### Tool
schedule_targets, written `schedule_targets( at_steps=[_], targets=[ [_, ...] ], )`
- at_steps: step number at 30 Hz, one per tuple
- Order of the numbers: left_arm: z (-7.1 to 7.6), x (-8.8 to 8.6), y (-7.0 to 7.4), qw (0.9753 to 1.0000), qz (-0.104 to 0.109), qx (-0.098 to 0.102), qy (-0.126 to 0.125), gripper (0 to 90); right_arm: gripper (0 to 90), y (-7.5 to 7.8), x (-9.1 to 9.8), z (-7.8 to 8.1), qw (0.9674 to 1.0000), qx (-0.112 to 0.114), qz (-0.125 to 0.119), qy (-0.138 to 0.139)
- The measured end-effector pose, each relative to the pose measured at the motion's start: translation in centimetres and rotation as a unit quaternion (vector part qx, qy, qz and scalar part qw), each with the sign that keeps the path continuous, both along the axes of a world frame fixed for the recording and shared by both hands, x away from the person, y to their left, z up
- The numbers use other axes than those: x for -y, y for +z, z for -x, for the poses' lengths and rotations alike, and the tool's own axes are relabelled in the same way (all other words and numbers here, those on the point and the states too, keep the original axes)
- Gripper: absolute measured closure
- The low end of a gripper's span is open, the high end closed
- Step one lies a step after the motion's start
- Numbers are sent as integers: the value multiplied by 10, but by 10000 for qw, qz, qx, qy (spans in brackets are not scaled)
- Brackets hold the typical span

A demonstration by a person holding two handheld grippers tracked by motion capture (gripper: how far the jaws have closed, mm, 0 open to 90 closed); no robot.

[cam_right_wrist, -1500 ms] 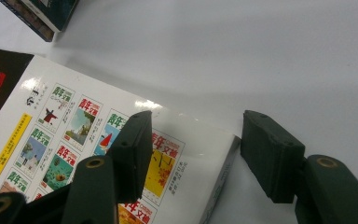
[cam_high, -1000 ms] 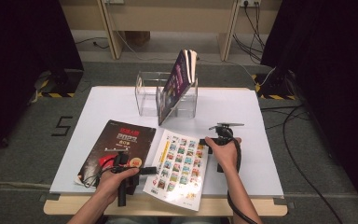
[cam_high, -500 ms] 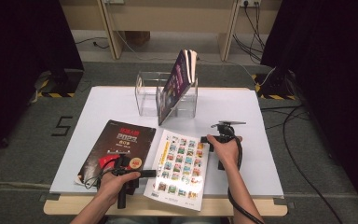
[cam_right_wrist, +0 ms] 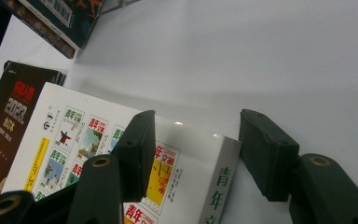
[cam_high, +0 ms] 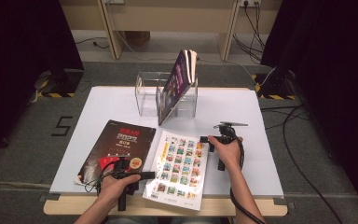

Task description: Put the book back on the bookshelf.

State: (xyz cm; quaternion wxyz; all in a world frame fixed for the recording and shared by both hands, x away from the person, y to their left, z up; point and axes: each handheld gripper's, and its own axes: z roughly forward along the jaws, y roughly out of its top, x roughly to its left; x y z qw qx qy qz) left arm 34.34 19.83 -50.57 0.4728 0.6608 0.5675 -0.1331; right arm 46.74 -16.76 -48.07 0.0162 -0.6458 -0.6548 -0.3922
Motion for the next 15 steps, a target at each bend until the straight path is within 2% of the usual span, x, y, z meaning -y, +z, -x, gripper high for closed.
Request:
schedule_targets(
  at_steps=[2, 7, 9, 10, 11, 15],
  targets=[
    [1, 0, -1, 10000, -20, 24, 37, 715, 513, 1, 1, 1, 9998, -144, -97, -48],
    [1, 0, -1, 10000, -9, -2, 34, 714, 529, 0, 1, 2, 9995, -260, -165, -19],
    [1, 0, -1, 10000, -18, 5, 42, 713, 546, 1, 2, 3, 9988, -422, -245, -6],
    [1, 0, -1, 10000, -18, 5, 42, 714, 546, 1, 2, 3, 9988, -422, -245, -6],
    [1, 0, -1, 10000, -15, 2, 49, 714, 550, 0, 2, 4, 9977, -539, -408, 64],
    [2, 0, -1, 9999, -67, 58, 69, 714, 555, 0, 1, 5, 9975, -574, -420, 54]
  ],
)
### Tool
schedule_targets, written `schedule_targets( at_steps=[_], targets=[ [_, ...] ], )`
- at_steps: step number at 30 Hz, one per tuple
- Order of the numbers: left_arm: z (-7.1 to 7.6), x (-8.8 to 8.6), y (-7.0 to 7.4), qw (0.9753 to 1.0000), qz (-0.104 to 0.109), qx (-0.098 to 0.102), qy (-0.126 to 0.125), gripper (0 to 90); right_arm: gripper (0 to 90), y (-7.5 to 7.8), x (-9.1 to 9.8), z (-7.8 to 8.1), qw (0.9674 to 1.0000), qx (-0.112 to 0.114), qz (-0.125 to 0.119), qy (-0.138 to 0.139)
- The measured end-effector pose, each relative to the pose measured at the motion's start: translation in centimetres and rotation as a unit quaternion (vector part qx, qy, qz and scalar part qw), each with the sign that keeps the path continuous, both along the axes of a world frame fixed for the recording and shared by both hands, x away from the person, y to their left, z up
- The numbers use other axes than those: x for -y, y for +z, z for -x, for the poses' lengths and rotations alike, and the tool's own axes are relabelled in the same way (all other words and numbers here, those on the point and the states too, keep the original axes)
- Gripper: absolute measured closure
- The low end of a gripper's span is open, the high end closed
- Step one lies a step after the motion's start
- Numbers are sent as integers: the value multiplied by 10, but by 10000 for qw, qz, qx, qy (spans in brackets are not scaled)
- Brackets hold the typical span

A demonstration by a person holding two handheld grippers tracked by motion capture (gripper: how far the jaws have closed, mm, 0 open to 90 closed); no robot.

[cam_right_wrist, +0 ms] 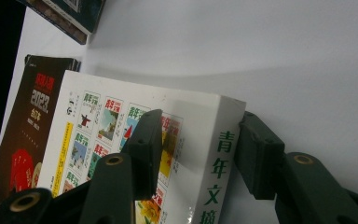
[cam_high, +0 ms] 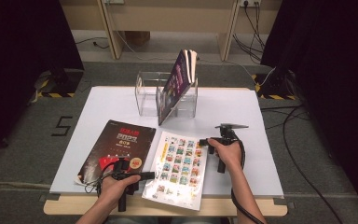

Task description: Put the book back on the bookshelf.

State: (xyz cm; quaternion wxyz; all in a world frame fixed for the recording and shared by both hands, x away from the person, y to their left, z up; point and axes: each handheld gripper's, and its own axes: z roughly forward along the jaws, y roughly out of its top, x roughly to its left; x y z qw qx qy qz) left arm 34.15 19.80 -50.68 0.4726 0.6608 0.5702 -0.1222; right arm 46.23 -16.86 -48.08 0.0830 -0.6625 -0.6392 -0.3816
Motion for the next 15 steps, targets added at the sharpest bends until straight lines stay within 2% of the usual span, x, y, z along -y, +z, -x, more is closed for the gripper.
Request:
schedule_targets(
  at_steps=[2, 3, 7, 11, 13, 15],
  targets=[
    [-1, 0, 0, 10000, -3, -19, -21, 713, 572, -1, 0, 0, 10000, -13, -27, 8],
    [-1, -1, 0, 10000, 8, -37, -29, 713, 590, 0, 0, 0, 9999, -113, -129, -24],
    [-1, -1, 0, 10000, -17, -40, -29, 712, 619, -5, 3, 2, 9991, -101, -418, -57],
    [-1, -1, 1, 10000, -78, -10, -49, 709, 626, -5, 2, 3, 9992, -29, -395, -77],
    [-1, -2, 2, 9998, -159, 78, -67, 708, 692, -3, 3, 4, 9983, -24, -569, -151],
    [-1, -2, 2, 9998, -159, 106, -57, 711, 727, 3, 5, 4, 9956, -5, -922, -158]
  ],
)
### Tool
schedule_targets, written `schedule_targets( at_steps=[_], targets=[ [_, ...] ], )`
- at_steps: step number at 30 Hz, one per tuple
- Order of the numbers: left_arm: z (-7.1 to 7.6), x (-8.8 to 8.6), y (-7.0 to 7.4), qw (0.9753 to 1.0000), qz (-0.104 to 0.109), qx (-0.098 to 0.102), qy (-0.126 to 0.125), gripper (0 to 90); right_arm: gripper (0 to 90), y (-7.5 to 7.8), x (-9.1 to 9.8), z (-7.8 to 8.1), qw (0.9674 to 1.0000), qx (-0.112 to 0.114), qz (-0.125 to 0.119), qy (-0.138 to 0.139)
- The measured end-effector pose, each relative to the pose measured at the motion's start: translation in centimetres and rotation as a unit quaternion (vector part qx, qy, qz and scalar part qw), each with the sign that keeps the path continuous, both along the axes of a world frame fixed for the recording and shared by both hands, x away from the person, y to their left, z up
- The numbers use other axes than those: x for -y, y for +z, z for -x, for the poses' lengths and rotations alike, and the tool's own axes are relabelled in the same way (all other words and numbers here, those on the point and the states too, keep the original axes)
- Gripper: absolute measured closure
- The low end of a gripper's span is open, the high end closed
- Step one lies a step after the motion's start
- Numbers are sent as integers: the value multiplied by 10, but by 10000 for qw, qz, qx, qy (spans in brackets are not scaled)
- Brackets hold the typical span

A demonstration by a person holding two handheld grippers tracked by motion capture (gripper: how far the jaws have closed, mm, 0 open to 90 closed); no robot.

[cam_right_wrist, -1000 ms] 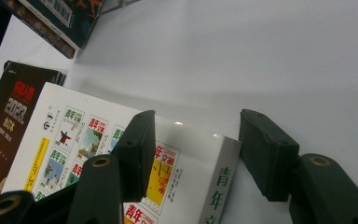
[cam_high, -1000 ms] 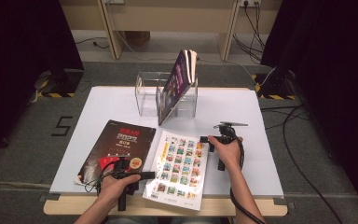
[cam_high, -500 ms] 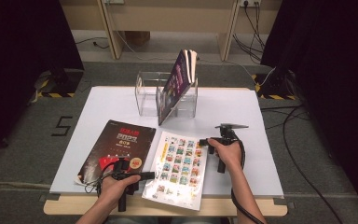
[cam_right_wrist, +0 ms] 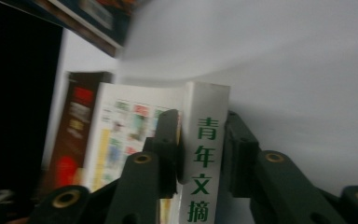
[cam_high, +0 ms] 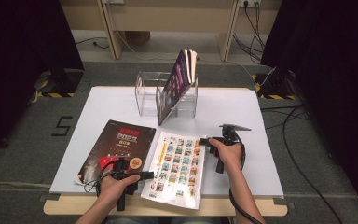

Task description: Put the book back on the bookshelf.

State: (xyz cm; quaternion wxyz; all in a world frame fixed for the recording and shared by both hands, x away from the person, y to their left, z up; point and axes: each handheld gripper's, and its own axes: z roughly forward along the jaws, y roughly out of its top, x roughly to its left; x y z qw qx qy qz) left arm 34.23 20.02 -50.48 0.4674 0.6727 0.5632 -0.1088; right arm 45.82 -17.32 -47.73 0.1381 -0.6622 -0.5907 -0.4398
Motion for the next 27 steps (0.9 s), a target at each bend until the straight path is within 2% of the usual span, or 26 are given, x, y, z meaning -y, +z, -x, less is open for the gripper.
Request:
schedule_targets(
  at_steps=[1, 2, 4, 6, 7, 9, 15, 16, 17, 19, 20, 21, 22, 23, 24, 27],
  targets=[
    [0, -1, 1, 9999, -30, 105, -35, 707, 733, 7, -2, 1, 9999, 103, -30, 52],
    [0, -1, 1, 9999, -30, 105, -35, 707, 733, 7, -2, 1, 9999, 103, -30, 52],
    [0, -2, 3, 9996, -54, 263, -13, 707, 736, 12, -3, 2, 9998, 158, -101, 117],
    [0, -4, 7, 9990, 7, 436, 62, 653, 738, 15, -4, 3, 9994, 294, -137, 123],
    [1, -6, 10, 9985, -11, 547, 102, 611, 738, 19, -6, 5, 9990, 392, -179, 131],
    [3, -11, 14, 9970, -104, 740, 191, 597, 739, 22, -7, 6, 9987, 452, -187, 138],
    [11, -26, 17, 9954, 52, 860, 420, 577, 739, 43, -12, 13, 9959, 877, -129, 184],
    [12, -28, 16, 9951, 64, 874, 457, 577, 739, 43, -12, 13, 9959, 877, -129, 184],
    [14, -33, 16, 9946, 31, 913, 497, 566, 740, 50, -11, 16, 9943, 1045, -113, 166],
    [14, -34, 16, 9940, 24, 955, 541, 564, 740, 55, -11, 18, 9936, 1113, -100, 136],
    [15, -39, 17, 9933, -28, 1005, 577, 560, 740, 64, -9, 22, 9915, 1300, -62, 68],
    [15, -39, 17, 9933, -28, 1005, 577, 558, 740, 64, -9, 22, 9915, 1300, -62, 68],
    [15, -40, 17, 9928, -32, 1029, 610, 558, 740, 69, -8, 24, 9900, 1412, -47, 28],
    [16, -43, 18, 9918, -55, 1101, 647, 551, 740, 79, -6, 29, 9863, 1650, 26, -76],
    [16, -43, 18, 9918, -55, 1101, 647, 546, 740, 79, -6, 29, 9863, 1650, 26, -76],
    [16, -46, 18, 9906, -72, 1161, 715, 540, 740, 96, -3, 38, 9796, 1985, 142, -267]
  ],
)
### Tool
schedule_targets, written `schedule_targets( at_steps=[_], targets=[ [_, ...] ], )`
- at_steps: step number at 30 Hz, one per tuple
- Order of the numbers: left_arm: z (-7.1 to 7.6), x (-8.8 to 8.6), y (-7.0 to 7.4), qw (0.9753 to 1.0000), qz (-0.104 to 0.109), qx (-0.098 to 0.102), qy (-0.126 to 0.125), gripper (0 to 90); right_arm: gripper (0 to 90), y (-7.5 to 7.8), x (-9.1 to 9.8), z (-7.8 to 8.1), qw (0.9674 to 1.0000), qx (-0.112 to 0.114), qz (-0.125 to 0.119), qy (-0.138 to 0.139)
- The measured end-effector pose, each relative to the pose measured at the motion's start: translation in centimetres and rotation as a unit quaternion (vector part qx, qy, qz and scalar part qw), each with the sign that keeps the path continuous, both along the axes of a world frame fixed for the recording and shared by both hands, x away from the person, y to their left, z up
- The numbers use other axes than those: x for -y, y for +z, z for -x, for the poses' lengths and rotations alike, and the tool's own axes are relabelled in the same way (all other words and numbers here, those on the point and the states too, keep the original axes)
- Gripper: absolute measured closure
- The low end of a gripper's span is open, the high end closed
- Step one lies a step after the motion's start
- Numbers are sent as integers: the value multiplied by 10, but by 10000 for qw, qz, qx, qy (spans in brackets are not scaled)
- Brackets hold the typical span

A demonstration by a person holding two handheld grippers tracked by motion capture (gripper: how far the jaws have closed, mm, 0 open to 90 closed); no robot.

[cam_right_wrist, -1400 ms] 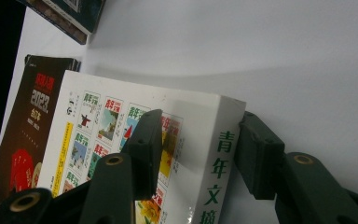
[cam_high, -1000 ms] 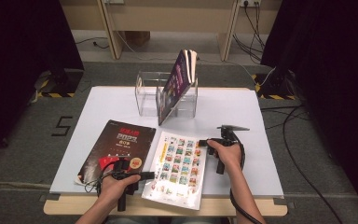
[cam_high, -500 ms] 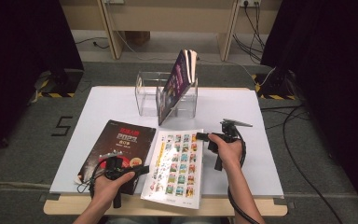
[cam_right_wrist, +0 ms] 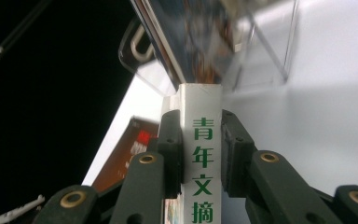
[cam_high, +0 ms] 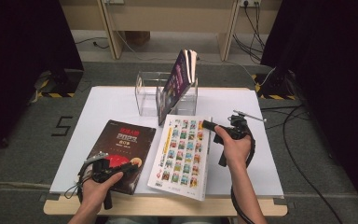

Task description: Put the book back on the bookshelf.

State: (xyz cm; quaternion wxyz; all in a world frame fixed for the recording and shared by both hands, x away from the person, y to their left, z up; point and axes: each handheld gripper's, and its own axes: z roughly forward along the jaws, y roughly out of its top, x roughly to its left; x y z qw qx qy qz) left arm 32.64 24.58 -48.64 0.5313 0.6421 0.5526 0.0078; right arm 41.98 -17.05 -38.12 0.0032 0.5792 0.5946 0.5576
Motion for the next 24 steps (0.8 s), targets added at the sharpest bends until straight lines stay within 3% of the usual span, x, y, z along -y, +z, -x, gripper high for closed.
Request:
schedule_targets(
  at_steps=[2, 7, 8, 17, 24],
  targets=[
    [0, -1, -1, 10000, 5, 9, 26, 538, 740, 14, 3, 8, 9992, 336, 107, -193],
    [0, -2, -2, 10000, 32, 11, 44, 537, 740, 30, 6, 15, 9967, 626, 234, -468],
    [0, -2, -2, 10000, 40, 19, 43, 538, 740, 36, 7, 16, 9946, 778, 327, -599],
    [0, -2, -2, 10000, 40, 32, 51, 536, 740, 54, 17, 20, 9890, 1048, 449, -944],
    [0, -1, -3, 10000, 64, 7, 29, 533, 740, 61, 21, 25, 9865, 1121, 456, -1107]
  ],
)
